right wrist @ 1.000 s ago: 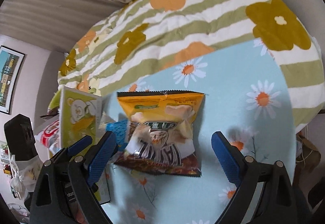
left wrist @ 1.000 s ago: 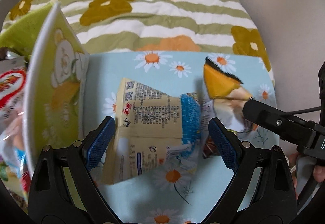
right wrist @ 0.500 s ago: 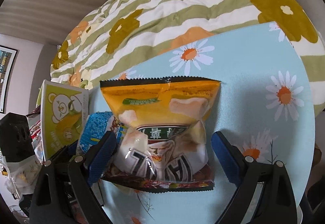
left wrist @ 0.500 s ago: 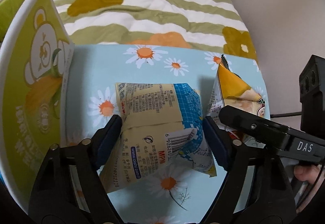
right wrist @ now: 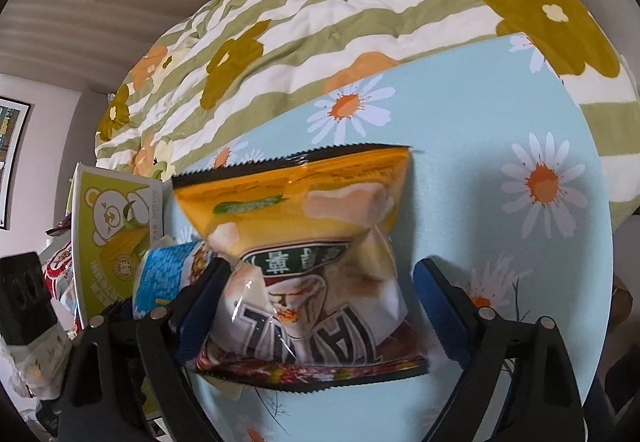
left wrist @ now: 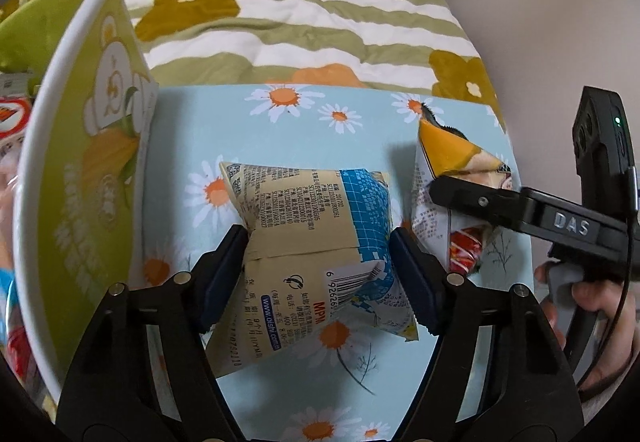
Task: Organize snacks
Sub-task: 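Grasp the cream-blue bag with the left tool while the right tool grasps the orange-brown bag, then carry both bags over the box and open the left tool to drop the cream-blue bag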
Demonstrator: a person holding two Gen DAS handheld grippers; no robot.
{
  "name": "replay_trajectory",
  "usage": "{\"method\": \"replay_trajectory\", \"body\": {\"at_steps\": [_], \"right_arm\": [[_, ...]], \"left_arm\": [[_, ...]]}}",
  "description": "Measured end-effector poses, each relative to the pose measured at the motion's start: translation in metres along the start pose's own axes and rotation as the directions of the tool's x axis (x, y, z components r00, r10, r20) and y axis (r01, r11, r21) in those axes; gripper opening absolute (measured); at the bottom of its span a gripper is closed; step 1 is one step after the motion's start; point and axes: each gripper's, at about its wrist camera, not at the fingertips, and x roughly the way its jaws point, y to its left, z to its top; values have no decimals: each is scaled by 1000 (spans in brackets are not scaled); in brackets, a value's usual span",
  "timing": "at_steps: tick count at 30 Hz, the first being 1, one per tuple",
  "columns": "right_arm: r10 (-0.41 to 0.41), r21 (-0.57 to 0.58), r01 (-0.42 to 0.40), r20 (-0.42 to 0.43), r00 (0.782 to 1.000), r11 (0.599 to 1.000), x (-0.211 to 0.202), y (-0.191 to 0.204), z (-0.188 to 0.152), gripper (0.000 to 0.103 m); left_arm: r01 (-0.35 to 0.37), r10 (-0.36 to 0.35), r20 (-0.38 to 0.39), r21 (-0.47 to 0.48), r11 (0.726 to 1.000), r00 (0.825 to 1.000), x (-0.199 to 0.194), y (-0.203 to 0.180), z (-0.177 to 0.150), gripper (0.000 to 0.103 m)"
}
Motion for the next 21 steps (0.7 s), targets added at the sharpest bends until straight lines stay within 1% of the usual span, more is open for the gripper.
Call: {"method": "replay_trajectory", "body": {"at_steps": [3, 6, 9, 11, 15, 21], "right_arm": [[9, -15, -9, 0, 1000, 1000, -1, 1, -1, 72], [8, -27, -8, 11, 1000, 1000, -4, 3, -5, 66], [-2, -34, 3, 30, 1000, 999, -11, 2, -10, 64], [5, -33, -4, 44, 999, 999, -18, 2, -13, 63], [5, -56, 0, 83, 997, 998, -38, 7, -19, 63], [-3, -125, 24, 166, 986, 992, -81, 24, -36, 63]], "left_arm": [[1, -1, 8, -9, 1000, 1000, -4, 0, -4, 70], [1, -1, 22, -14, 1000, 1000, -11, 0, -8, 70], [0, 1, 42, -11, 1000, 999, -20, -3, -12, 70], [-2, 3, 60, -7, 1000, 998, -29, -6, -15, 70], [0, 0, 97, 0, 1000, 995, -48, -14, -22, 70], [12, -12, 167, 0, 1000, 986, -87, -28, -39, 70]]}}
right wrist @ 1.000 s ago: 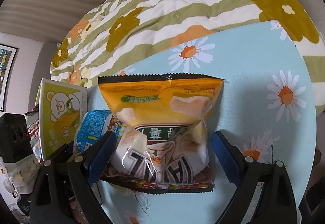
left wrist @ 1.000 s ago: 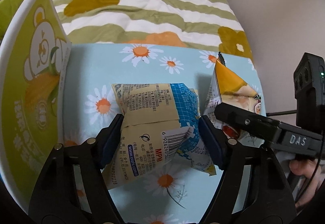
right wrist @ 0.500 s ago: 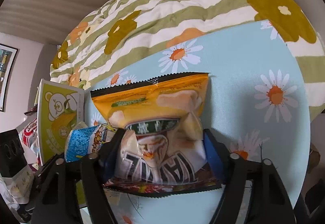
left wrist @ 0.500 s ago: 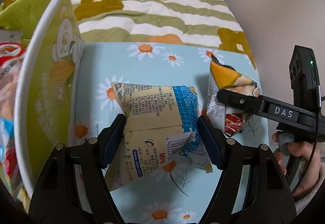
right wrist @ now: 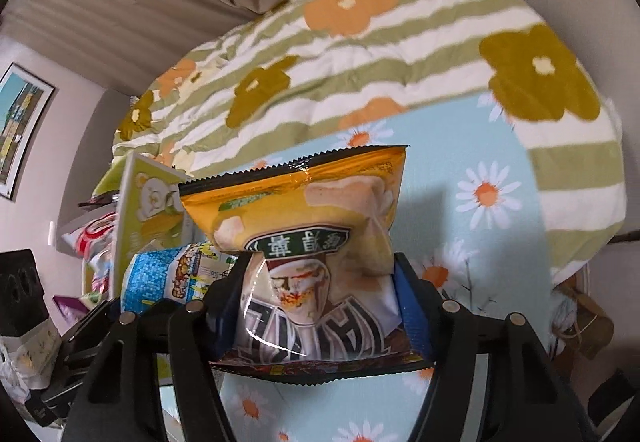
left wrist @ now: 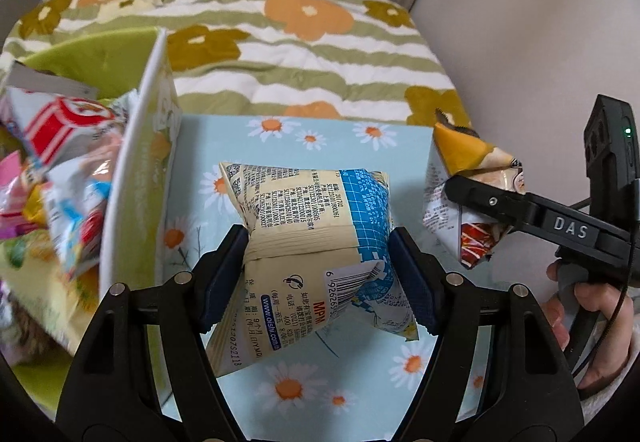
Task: Organize snacks
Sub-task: 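Carry both bags over the box and open the left tool to drop the cream-blue bag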
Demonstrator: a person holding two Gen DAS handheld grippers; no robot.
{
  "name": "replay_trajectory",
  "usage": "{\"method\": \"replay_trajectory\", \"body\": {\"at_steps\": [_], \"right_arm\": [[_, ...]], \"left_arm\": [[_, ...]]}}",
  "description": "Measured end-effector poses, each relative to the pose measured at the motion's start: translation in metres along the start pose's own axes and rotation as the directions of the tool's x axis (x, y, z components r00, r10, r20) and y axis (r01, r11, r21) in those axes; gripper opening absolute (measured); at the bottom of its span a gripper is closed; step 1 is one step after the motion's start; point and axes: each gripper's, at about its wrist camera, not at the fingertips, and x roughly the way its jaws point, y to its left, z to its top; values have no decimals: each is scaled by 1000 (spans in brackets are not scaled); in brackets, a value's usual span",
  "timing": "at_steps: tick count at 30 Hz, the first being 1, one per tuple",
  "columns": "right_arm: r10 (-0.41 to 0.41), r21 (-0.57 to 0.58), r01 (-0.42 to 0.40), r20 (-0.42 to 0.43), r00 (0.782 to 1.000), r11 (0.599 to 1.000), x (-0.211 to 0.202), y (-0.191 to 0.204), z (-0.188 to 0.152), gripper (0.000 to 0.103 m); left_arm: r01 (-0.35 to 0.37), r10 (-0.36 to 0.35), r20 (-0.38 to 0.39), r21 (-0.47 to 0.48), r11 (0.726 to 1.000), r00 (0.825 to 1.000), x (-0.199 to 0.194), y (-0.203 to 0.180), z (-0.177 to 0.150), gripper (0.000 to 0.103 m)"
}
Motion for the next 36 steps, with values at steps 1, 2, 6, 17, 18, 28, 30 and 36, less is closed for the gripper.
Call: {"method": "replay_trajectory", "body": {"at_steps": [1, 2, 6, 17, 18, 28, 30, 36], "right_arm": [[0, -18, 1, 22, 1000, 1000, -12, 5, -3, 63], [3, -30, -2, 36, 999, 1000, -20, 8, -4, 63], [17, -100, -8, 97, 995, 995, -54, 29, -13, 63], [137, -271, -87, 171, 976, 959, -118, 108, -33, 63], [144, -281, -91, 174, 974, 955, -119, 116, -34, 63], [192, -342, -115, 201, 961, 933, -104, 214, -41, 63], [192, -345, -113, 204, 960, 932, -95, 232, -41, 63], [162, -332, -90, 195, 967, 939, -56, 280, -40, 63]], "left_arm": [[2, -2, 13, -2, 1000, 1000, -8, -2, -3, 70], [5, -4, 28, -4, 1000, 1000, -17, -4, -6, 70], [-5, 6, 89, -12, 1000, 996, -57, -9, -19, 70], [-20, 37, 239, -75, 997, 970, -176, 21, -45, 70], [-22, 42, 252, -83, 996, 967, -185, 28, -45, 70], [-37, 68, 319, -102, 994, 945, -242, 130, -17, 70], [-49, 77, 322, -95, 994, 944, -243, 155, -3, 70], [-18, 45, 266, -103, 994, 963, -212, 220, 40, 72]]}}
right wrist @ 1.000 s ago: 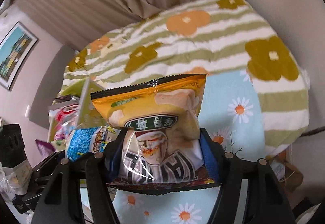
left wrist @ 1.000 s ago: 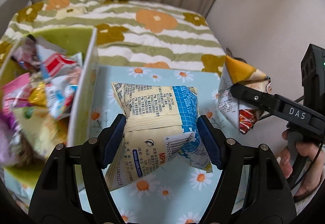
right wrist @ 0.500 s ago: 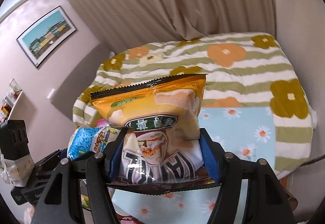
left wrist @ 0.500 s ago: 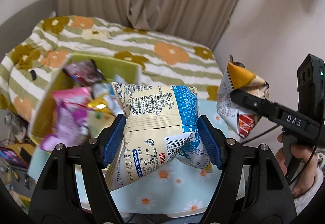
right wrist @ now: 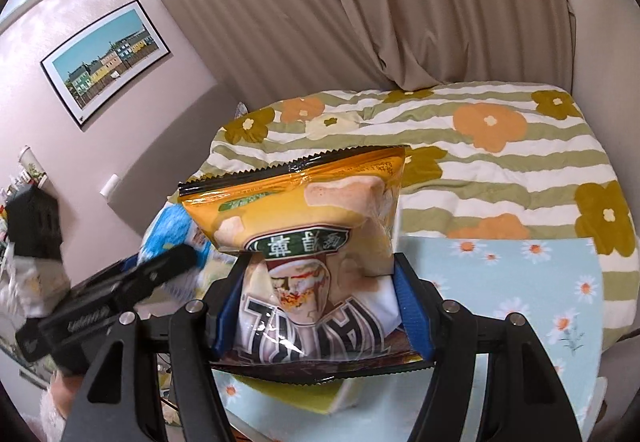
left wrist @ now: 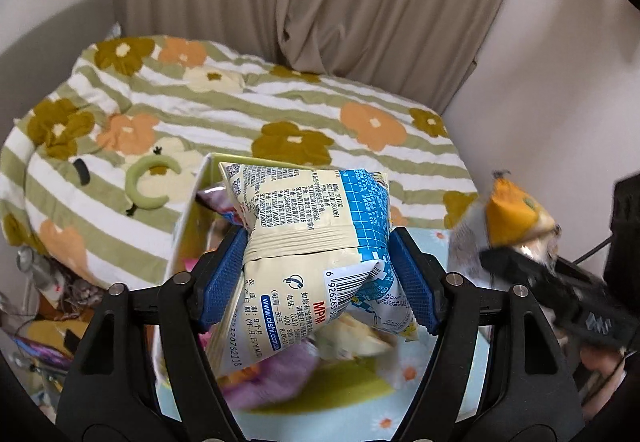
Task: Organize snacks
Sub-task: 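Carry both bags over the box and open the left tool to drop the cream-blue bag, then lower the orange-brown bag into the box and open the right tool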
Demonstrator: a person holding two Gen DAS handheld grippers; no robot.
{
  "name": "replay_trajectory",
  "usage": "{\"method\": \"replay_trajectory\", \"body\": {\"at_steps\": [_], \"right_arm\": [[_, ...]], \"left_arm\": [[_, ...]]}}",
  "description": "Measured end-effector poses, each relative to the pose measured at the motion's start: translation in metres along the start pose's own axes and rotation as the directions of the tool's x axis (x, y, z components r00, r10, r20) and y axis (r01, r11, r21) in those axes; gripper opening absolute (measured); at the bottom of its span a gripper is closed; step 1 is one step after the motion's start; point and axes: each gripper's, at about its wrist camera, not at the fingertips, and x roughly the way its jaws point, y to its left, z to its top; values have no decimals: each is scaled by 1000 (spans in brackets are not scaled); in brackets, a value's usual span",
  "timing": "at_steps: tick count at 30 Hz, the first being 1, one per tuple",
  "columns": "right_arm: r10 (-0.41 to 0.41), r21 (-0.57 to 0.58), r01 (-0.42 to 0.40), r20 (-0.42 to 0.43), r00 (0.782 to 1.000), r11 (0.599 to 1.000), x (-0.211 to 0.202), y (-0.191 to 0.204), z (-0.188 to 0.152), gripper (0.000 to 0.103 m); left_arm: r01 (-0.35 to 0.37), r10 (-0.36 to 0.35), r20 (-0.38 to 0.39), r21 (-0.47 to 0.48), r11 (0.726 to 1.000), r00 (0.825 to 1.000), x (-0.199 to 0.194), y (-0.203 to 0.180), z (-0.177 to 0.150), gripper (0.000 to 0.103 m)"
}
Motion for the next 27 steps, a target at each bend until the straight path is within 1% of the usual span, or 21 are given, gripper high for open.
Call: {"method": "replay_trajectory", "body": {"at_steps": [3, 4, 6, 9, 11, 15, 24, 26, 27], "right_arm": [[-29, 12, 29, -17, 999, 999, 21, 11, -2, 63], [-35, 20, 35, -22, 999, 999, 25, 13, -4, 63], [-48, 32, 50, -33, 998, 998, 33, 16, -6, 63], [-73, 39, 75, -49, 996, 996, 41, 21, -11, 63], [-94, 43, 96, -56, 994, 994, 45, 24, -14, 63], [-110, 52, 113, -62, 992, 992, 49, 30, -18, 63], [-133, 38, 135, -60, 989, 990, 73, 49, 0, 64], [-133, 47, 135, -43, 990, 990, 80, 52, 3, 66], [-130, 51, 131, -33, 991, 990, 84, 52, 3, 72]], "left_arm": [[13, -13, -46, 0, 1000, 999, 29, 22, 8, 83], [13, -13, -61, 1, 1000, 998, 37, 28, 9, 90], [3, -3, -83, 2, 1000, 997, 48, 39, 8, 94], [15, -16, -101, -12, 1000, 995, 50, 54, 2, 94], [14, -16, -99, -16, 1000, 995, 44, 62, -4, 94], [13, -16, -101, -27, 1000, 995, 31, 75, -18, 94], [-7, 6, -102, -14, 1000, 995, 12, 92, -37, 94], [-21, 20, -105, -10, 1000, 994, 9, 93, -43, 94], [-26, 25, -105, -9, 1000, 994, 8, 93, -46, 94]]}}
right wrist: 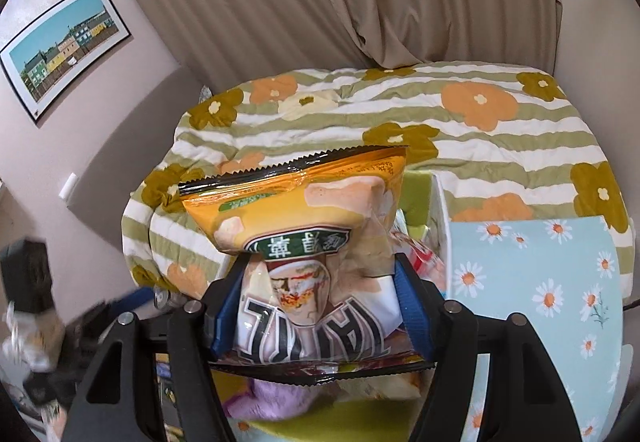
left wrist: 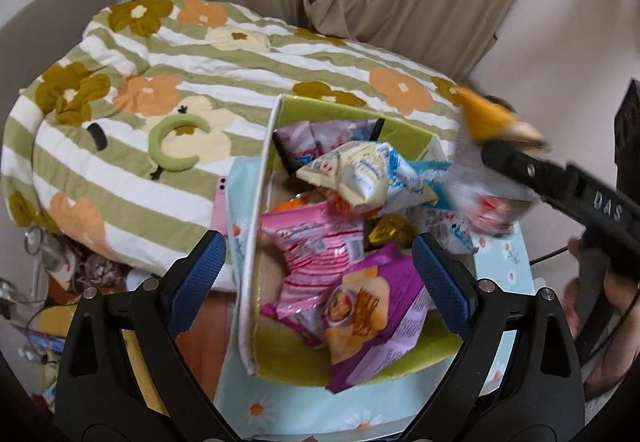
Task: Organize snacks
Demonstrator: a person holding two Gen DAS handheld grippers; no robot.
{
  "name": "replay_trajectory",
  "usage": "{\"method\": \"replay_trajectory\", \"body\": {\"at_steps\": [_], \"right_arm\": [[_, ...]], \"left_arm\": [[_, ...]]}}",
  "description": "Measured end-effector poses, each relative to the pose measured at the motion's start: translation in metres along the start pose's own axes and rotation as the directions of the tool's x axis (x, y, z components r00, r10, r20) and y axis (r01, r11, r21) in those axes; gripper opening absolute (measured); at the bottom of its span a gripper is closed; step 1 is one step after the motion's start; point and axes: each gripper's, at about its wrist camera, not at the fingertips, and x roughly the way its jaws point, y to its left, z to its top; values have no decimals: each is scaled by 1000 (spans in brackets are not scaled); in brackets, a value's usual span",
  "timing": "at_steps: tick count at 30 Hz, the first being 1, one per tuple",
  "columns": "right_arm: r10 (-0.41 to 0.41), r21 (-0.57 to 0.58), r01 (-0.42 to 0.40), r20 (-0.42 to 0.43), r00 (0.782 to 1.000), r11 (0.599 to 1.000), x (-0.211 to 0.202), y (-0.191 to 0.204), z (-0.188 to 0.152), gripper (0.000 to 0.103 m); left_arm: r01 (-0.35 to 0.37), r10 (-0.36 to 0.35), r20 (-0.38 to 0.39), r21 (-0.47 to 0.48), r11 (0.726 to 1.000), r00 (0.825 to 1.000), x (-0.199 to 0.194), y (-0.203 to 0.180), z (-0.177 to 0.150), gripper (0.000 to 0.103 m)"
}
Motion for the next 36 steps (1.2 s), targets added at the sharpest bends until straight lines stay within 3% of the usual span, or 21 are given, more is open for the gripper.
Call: {"method": "replay_trajectory", "body": {"at_steps": [1, 2, 3, 12, 18, 23, 25, 29, 36], "right_arm": [[2, 5, -2, 8, 1000, 1000, 3, 1, -1, 78], [4, 7, -4, 16, 1000, 1000, 4, 1, -3, 90], [2, 9, -2, 24, 1000, 1000, 3, 1, -5, 93], [-70, -40, 72, 46, 997, 997, -40, -9, -46, 94], [-101, -92, 112, 118, 988, 989, -99, -12, -70, 94], [-145, -111, 169, 196, 970, 979, -157, -20, -88, 94], [-170, -108, 198, 222, 960, 974, -180, -24, -96, 94], [-220, -102, 253, 257, 941, 962, -212, -34, -110, 94], [-320, -80, 351, 262, 910, 933, -243, -56, -135, 94]], "left_arm": [[-5, 5, 1, 0, 1000, 1000, -1, 0, -3, 94], [-11, 11, 2, 0, 1000, 1000, -3, -1, -7, 94], [-18, 18, 2, 1, 1000, 1000, -5, -3, -12, 94], [-62, 63, 44, -20, 998, 997, -35, -27, -54, 94], [-88, 84, 131, 30, 996, 988, -80, -64, -75, 94], [-116, 97, 225, 71, 991, 969, -122, -96, -91, 94], [-127, 100, 255, 89, 988, 962, -134, -108, -95, 100], [-152, 101, 339, 128, 980, 935, -157, -137, -110, 103], [-153, 91, 376, 137, 979, 922, -170, -164, -130, 103]]}}
